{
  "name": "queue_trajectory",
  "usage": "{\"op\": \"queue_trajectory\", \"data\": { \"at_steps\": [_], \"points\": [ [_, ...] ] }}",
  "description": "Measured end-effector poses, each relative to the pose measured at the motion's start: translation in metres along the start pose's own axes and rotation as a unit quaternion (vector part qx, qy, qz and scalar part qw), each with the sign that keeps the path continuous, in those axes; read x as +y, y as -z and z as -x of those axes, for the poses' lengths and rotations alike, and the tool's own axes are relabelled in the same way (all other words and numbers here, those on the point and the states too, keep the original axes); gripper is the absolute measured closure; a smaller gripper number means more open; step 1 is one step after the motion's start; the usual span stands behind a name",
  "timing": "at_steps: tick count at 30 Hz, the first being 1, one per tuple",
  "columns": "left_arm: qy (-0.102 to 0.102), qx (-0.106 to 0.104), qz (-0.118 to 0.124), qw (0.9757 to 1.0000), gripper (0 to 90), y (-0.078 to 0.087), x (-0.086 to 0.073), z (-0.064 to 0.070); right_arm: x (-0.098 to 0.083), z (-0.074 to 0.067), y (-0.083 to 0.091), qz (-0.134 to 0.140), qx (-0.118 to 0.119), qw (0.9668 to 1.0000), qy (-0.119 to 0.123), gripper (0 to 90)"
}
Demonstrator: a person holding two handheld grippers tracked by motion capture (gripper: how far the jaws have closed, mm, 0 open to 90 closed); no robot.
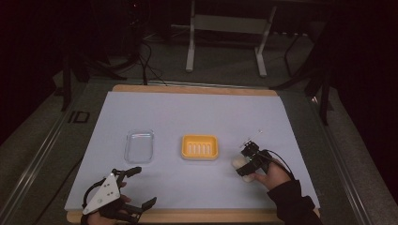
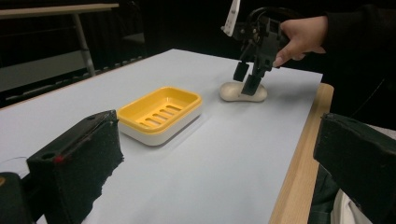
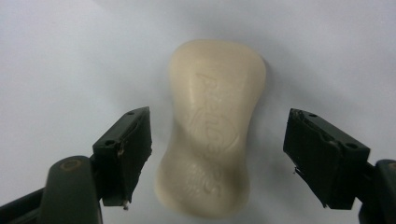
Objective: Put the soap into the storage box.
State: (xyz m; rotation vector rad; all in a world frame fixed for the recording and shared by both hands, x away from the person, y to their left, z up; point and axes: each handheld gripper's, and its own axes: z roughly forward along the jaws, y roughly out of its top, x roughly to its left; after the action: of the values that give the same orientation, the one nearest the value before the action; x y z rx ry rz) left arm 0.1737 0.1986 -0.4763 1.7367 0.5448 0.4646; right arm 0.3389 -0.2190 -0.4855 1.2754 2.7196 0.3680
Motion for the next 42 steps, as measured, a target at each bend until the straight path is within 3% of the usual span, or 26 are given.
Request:
{"op": "queue_trajectory", "data": {
  "at_steps": [12,28,34,42],
  "points": [
    [-0.002,0.000,-0.002,1.0000,1.1,0.000,0.000,0.000,0.003,0.001,-0.013,-0.015,-0.005,0.9998,0.011,31.9],
    [-0.002,0.001,-0.005,1.0000,1.1,-0.001,0.000,0.000,0.002,-0.003,-0.017,-0.006,-0.002,0.9999,0.008,45.9],
    [-0.001,0.001,-0.005,1.0000,1.1,-0.001,-0.001,0.000,0.004,-0.003,-0.016,-0.011,0.002,0.9994,0.033,49.3],
    [0.001,0.001,-0.002,1.0000,1.1,-0.001,0.000,0.000,0.008,-0.003,-0.014,-0.028,0.011,0.9985,0.046,49.5]
  ]
}}
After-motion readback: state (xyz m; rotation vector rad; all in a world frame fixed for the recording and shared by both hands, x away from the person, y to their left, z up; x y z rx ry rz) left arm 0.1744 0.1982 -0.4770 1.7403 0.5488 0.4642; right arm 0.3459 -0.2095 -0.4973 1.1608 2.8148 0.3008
